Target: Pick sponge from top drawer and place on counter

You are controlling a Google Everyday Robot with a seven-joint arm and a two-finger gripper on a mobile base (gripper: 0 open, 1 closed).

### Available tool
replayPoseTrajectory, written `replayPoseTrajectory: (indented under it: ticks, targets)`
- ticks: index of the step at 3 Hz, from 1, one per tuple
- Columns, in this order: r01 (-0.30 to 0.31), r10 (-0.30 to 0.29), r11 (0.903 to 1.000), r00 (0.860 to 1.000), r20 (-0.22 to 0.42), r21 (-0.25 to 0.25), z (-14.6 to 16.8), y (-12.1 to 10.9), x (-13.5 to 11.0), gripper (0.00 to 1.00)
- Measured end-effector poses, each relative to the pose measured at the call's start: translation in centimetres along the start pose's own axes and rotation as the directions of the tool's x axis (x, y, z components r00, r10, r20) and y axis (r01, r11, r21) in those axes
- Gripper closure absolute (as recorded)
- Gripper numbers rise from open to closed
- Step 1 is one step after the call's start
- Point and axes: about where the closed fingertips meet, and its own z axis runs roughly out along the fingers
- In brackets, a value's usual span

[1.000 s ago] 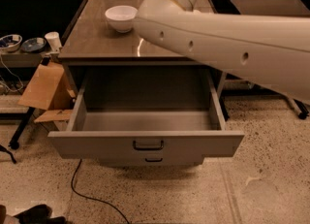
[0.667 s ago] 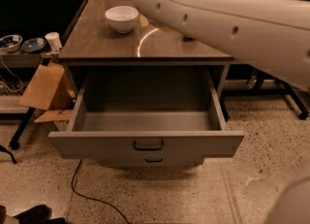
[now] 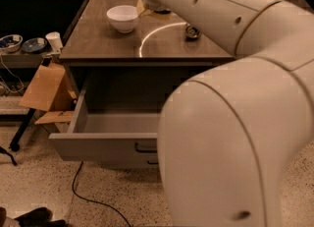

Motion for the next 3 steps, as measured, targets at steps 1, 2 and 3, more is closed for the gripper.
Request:
replayPoseTrajectory:
  ticks: [1,2,3]
  targets:
    - [-0.023,0.023,0.9997,0.999,0.042,-0.012,-0.5,0.2,-2.5,1.0]
    - [-0.02,0.021,0.9996,0.999,0.032,-0.021,-0.3,0.5,-2.0,1.0]
    - [-0.023,0.024,0.9987,1.0,0.014,-0.045,1.2,2.5,-1.2,1.0]
